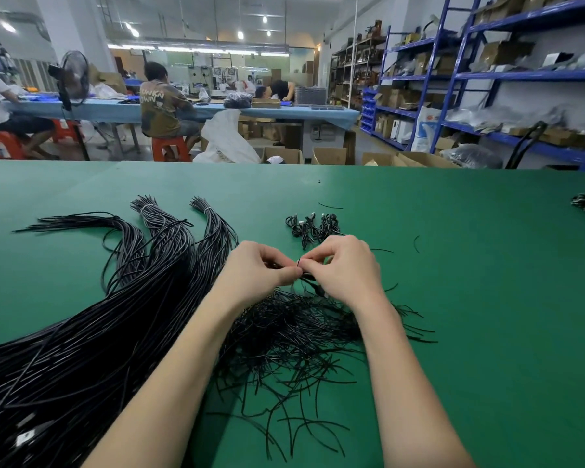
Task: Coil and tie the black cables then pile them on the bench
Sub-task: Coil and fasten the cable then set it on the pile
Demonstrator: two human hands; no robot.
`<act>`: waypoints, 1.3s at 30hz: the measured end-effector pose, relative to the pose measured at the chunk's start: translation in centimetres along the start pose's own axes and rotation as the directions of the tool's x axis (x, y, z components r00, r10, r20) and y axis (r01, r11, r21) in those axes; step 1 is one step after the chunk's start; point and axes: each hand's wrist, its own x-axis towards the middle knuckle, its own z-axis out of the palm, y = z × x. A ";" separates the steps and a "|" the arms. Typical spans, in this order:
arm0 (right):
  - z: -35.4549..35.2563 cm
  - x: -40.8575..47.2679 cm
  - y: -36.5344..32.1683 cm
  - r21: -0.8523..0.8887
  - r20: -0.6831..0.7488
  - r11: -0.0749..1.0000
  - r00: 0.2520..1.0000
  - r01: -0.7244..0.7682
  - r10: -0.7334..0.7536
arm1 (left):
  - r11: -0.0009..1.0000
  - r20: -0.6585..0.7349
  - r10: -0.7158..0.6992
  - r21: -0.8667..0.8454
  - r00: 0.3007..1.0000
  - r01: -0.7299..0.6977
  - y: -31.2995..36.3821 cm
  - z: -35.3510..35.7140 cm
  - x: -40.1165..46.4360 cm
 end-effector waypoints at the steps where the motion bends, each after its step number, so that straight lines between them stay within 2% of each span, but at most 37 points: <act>1: 0.1 0.1 -0.1 0.014 -0.023 1.000 1.000 0.016 -0.015 | 0.999 -0.071 0.028 0.029 0.997 -0.026 0.0 0.2 0.0; 5: -0.6 0.1 0.6 0.198 0.015 0.980 1.000 -0.010 0.007 | 0.991 -0.164 0.129 0.049 0.978 -0.122 0.1 0.5 -0.2; 10: -1.0 -0.1 0.8 0.238 0.107 0.970 0.991 0.050 -0.077 | 0.953 -0.201 0.276 0.187 0.940 -0.240 0.4 0.3 0.1; 13: -1.2 -0.1 0.8 0.270 0.148 0.960 0.983 0.068 -0.111 | 0.946 -0.224 0.294 0.205 0.929 -0.250 0.5 0.3 0.0; 17: -1.2 -0.2 0.9 0.346 0.123 0.937 0.988 0.047 -0.095 | 0.974 -0.232 0.227 0.062 0.946 -0.219 0.5 0.3 -0.1; 21: -1.0 -0.3 0.6 0.321 0.092 0.945 0.992 0.054 -0.089 | 0.975 -0.180 0.047 -0.205 0.982 -0.085 0.4 0.4 0.0; 23: -0.7 -0.4 0.3 0.327 0.047 0.942 0.994 0.079 -0.099 | 0.923 -0.124 -0.047 -0.385 0.991 -0.004 0.5 0.3 0.1; 25: -0.4 -0.5 -0.1 0.332 0.004 0.938 0.994 0.102 -0.110 | 0.867 -0.083 -0.102 -0.496 0.991 0.047 0.5 0.2 0.3; 32: -0.4 -0.4 0.3 0.335 -0.058 0.934 0.992 0.125 -0.112 | 0.748 0.087 -0.170 -0.637 0.982 0.186 0.5 -0.2 0.6; 34: -0.4 -0.5 0.2 0.367 -0.116 0.915 0.984 0.170 -0.136 | 0.667 0.137 -0.197 -0.707 0.971 0.235 0.6 -0.3 0.7; 36: -0.2 -0.6 -0.1 0.400 -0.171 0.888 0.970 0.228 -0.172 | 0.543 0.202 -0.256 -0.779 0.945 0.314 0.6 -0.4 0.7; 38: -0.1 -0.6 -0.3 0.446 -0.184 0.858 0.964 0.254 -0.190 | 0.407 0.313 -0.276 -0.818 0.909 0.406 0.4 -0.6 0.5; 39: -0.1 -0.7 -0.3 0.474 -0.179 0.843 0.965 0.255 -0.191 | 0.373 0.370 -0.273 -0.810 0.888 0.453 0.3 -0.7 0.4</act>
